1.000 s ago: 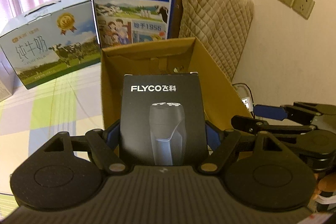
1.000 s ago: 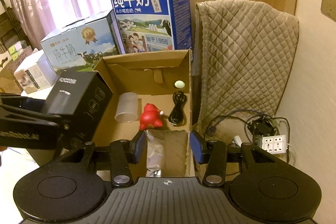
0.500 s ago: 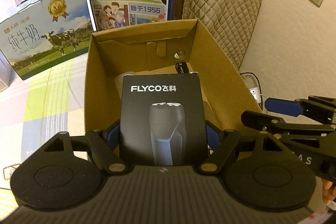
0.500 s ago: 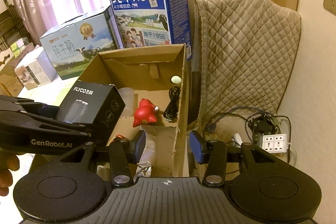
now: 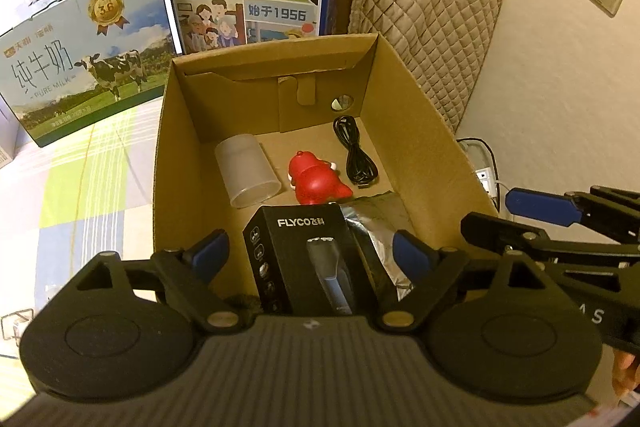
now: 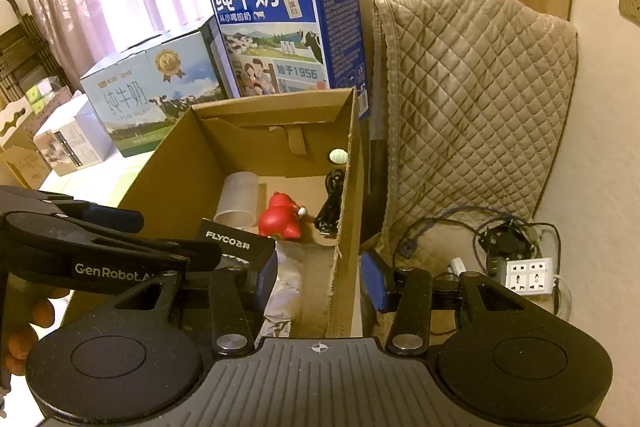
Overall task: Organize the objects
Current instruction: 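Release the red toy with the right gripper while the left gripper lowers the FLYCO box into the box, then withdraw both grippers from the box toward the wire holder and cotton swabs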
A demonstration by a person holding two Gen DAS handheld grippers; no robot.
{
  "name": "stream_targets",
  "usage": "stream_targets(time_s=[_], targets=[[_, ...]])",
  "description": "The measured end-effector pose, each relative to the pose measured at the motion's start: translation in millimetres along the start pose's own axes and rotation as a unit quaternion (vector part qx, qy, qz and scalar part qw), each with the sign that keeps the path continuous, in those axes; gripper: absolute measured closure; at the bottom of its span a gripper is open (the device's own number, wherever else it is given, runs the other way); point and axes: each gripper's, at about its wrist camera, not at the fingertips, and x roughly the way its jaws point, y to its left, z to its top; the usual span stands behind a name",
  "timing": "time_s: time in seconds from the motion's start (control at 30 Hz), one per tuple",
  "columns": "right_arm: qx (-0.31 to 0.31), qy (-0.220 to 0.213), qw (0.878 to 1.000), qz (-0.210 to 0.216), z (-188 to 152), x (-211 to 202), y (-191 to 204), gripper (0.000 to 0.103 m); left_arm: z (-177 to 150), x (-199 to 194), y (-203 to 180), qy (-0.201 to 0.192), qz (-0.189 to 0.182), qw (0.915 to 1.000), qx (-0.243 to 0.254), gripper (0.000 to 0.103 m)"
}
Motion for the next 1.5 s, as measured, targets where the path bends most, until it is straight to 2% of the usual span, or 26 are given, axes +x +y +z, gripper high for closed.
stream_targets(time_s=[0.47, 0.97, 1.5], targets=[[-0.002, -0.008, 1.000, 0.005, -4.0, -14.5, 9.9, 0.059, -4.2, -23.8, 9.6, -0.016, 0.003, 0.9999, -0.004, 0.016], [-0.005, -0.018, 1.000, 0.013, -12.6, -38.5, 34.7, 0.059, -24.2, -72.3, 25.5, -0.047, -0.004, 0.9988, -0.011, 0.016], [-0.022, -0.019, 0.999, 0.035, -35.2, -62.4, 106.8, 0.059, -69.3, -127.6, 75.1, -0.072, -0.011, 0.9967, -0.036, 0.016]])
